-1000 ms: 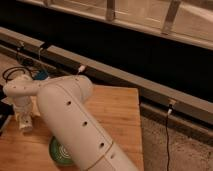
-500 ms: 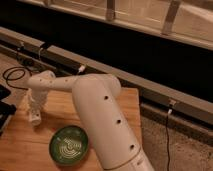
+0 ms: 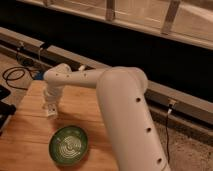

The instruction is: Place the bottle in the ceramic bowl

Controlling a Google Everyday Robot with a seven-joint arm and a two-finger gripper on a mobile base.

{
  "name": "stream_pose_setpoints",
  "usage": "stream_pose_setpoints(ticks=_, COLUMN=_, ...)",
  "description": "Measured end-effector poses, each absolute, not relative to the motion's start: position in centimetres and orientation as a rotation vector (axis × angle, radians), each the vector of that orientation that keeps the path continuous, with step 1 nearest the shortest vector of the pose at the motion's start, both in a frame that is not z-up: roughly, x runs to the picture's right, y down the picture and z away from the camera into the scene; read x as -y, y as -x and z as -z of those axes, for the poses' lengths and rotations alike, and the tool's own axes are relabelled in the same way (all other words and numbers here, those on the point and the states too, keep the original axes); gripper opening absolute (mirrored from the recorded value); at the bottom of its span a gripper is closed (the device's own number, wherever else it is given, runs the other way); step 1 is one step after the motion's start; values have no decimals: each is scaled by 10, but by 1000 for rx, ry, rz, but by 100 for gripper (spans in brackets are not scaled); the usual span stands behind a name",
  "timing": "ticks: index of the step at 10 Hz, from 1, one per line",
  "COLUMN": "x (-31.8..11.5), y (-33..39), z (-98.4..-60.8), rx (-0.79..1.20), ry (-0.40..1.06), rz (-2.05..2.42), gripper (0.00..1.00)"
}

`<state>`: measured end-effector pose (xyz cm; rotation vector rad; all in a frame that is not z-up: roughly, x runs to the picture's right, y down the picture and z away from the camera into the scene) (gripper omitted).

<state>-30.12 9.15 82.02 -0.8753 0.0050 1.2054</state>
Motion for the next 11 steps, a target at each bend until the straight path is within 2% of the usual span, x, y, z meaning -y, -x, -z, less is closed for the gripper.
stream_pose_setpoints(ticks=4, x=-111, y=214, z=-779, rx=-20, ry=865, rz=-1209, gripper=0)
stream_pose_setpoints(ticks=7, x=-137, y=176, z=-740, rx=-44, ry=868, rz=-1225, gripper=0)
stream_pose_setpoints(ticks=11, x=-194, y=200, z=-691, rx=-85, ry=921, rz=-1199, gripper=0)
